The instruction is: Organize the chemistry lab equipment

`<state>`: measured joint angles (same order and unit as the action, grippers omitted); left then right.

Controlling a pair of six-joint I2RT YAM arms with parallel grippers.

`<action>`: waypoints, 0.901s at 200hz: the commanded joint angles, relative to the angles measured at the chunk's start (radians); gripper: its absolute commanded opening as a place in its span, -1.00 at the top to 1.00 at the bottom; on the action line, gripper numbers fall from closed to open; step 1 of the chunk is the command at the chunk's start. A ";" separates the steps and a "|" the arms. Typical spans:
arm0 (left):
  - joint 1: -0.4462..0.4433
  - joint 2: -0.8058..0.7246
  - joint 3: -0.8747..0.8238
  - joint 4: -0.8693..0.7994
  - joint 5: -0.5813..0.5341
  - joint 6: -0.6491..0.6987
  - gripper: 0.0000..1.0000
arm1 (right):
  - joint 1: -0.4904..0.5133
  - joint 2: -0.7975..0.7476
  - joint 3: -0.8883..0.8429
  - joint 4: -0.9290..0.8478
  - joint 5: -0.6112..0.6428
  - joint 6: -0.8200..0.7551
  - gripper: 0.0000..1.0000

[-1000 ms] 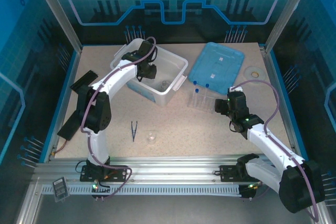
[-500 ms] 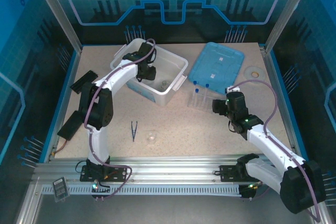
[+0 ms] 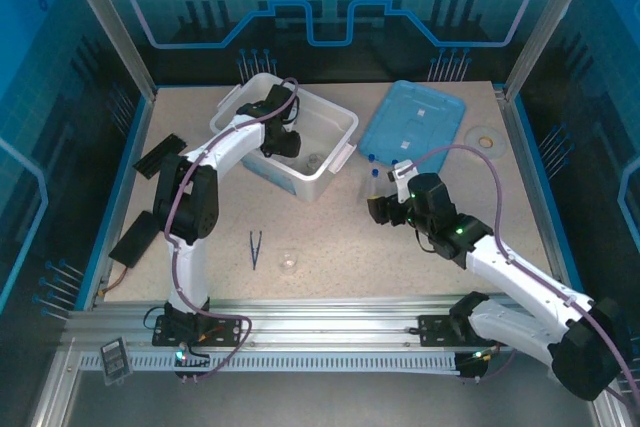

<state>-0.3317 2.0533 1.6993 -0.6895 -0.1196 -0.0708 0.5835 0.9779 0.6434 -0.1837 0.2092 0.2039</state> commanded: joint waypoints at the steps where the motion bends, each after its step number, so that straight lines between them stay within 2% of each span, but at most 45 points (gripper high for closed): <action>1: 0.008 0.025 0.024 -0.001 0.032 0.020 0.27 | 0.025 0.017 0.033 -0.041 -0.020 -0.031 -0.66; 97: 0.008 -0.023 0.011 0.002 0.003 0.010 -0.09 | 0.081 0.067 0.087 -0.069 0.002 -0.060 -0.67; 133: 0.006 -0.114 -0.007 0.005 0.008 -0.013 -0.34 | 0.096 0.070 0.123 -0.093 0.025 -0.063 -0.68; 180: 0.000 -0.250 -0.023 -0.013 -0.024 -0.010 -0.50 | 0.103 0.093 0.165 -0.098 0.028 -0.076 -0.70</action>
<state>-0.3309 1.9095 1.6917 -0.6857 -0.1173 -0.0780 0.6693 1.0546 0.7681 -0.2653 0.2195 0.1482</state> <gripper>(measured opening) 0.735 0.845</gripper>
